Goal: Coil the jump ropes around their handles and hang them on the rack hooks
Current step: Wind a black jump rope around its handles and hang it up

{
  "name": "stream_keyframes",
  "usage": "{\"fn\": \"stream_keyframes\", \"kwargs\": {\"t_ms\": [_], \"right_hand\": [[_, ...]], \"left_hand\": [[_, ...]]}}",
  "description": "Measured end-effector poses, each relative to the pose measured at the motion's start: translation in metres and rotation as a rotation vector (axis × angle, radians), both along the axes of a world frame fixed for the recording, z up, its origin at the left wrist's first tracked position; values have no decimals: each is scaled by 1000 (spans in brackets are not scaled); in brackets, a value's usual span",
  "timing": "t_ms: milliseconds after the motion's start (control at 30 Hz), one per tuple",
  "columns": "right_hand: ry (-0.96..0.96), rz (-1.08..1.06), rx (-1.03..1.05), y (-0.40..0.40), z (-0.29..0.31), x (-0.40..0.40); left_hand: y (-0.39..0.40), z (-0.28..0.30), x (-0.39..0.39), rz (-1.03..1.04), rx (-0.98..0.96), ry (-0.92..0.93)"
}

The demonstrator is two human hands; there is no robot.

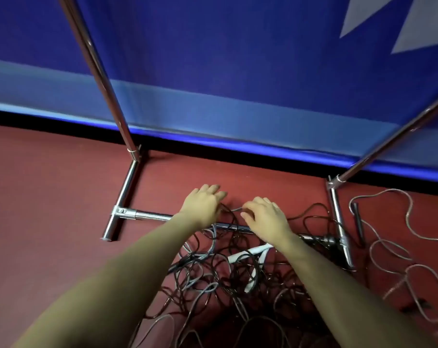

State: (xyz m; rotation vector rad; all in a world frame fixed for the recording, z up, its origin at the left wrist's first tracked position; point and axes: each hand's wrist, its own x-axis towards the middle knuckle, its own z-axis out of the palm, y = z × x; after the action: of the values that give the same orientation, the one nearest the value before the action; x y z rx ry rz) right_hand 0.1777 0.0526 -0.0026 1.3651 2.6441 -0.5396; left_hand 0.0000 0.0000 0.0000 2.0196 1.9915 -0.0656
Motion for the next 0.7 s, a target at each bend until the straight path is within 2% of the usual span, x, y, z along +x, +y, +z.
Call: {"fn": "stream_keyframes", "kwargs": {"t_ms": [200,367,433,500,600,700], "right_hand": [[59,-61,64,-7,-44,-18],[135,-102,107,-15,-56,-20],[212,-153,115,-20,-55,-16],[376,-224,20,-23,-43,-11],[777,-432,-377,-25,0,-12],[956,-500,-624,-27,47,-14]], "left_hand": [[3,-46,2,-76,24,154],[1,-58,2,-35,139,106],[-2,-48,4,-5,146,-20],[-1,-25,1,93,133,-212],[4,26,-2,288,115,-678],[-1,87,-3,379,92,-1083]]}}
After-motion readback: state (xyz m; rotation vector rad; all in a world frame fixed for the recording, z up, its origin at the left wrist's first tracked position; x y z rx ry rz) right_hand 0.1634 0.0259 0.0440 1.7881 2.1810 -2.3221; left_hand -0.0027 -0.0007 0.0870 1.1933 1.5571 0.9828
